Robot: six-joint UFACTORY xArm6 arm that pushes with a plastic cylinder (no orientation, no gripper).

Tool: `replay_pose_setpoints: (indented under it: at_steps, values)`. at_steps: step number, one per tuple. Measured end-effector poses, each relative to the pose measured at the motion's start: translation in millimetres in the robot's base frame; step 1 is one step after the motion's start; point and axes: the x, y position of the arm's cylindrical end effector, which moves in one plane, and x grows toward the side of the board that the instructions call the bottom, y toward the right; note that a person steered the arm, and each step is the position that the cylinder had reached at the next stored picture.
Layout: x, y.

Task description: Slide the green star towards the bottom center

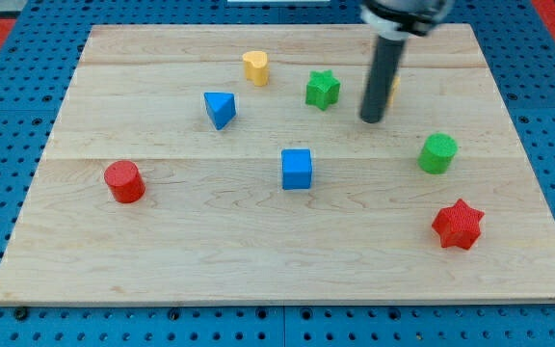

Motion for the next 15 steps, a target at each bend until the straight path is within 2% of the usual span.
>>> replay_pose_setpoints:
  at_steps: [1, 2, 3, 4, 7, 8, 9, 10, 11, 12, 14, 15]
  values:
    - [-25.0, -23.2]
    - [-52.9, 9.4]
    - [-37.6, 62.6]
    - [-76.8, 61.3]
    - [-26.5, 73.7]
    - [-39.7, 2.3]
    - [-31.1, -73.4]
    - [-54.7, -89.1]
    - [-71.0, -143.1]
    - [-93.8, -118.7]
    - [-98.8, -36.1]
    - [-107.6, -90.5]
